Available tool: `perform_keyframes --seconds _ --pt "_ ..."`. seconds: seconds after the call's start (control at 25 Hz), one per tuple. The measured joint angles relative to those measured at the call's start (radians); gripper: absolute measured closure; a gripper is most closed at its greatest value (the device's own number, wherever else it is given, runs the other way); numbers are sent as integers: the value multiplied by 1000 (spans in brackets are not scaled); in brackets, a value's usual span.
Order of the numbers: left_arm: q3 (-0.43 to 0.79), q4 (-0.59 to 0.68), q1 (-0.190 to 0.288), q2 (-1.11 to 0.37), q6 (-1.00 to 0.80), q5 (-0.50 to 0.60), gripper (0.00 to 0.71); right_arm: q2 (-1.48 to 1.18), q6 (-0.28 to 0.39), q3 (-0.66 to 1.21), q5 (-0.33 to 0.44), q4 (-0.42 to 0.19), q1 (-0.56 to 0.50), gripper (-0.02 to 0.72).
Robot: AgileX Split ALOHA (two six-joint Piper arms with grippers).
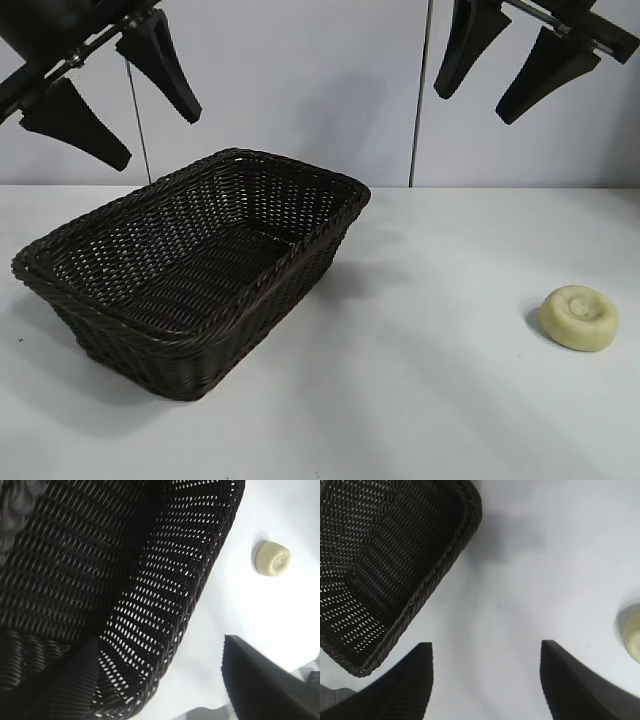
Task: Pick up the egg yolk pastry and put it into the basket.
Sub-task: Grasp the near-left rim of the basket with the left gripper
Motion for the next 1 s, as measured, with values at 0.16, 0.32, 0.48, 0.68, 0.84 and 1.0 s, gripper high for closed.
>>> perform_keyframes --seconds 0.16,0.32,0.48,0.68,0.84,1.0 --pt "0 0 0 0 -168 9 203 0 0 0 0 0 0 249" --pt "0 2 0 0 -304 3 203 0 0 0 -1 0 0 249" --pt "0 51 0 0 -396 -8 203 0 0 0 -2 0 0 249" --pt "0 191 -1 -45 -506 -3 203 0 0 0 -2 0 0 249" --pt "19 223 -2 -109 -550 10 203 0 0 0 -2 0 0 249" --pt "85 224 -2 -157 -567 7 203 0 0 0 -2 0 0 249"
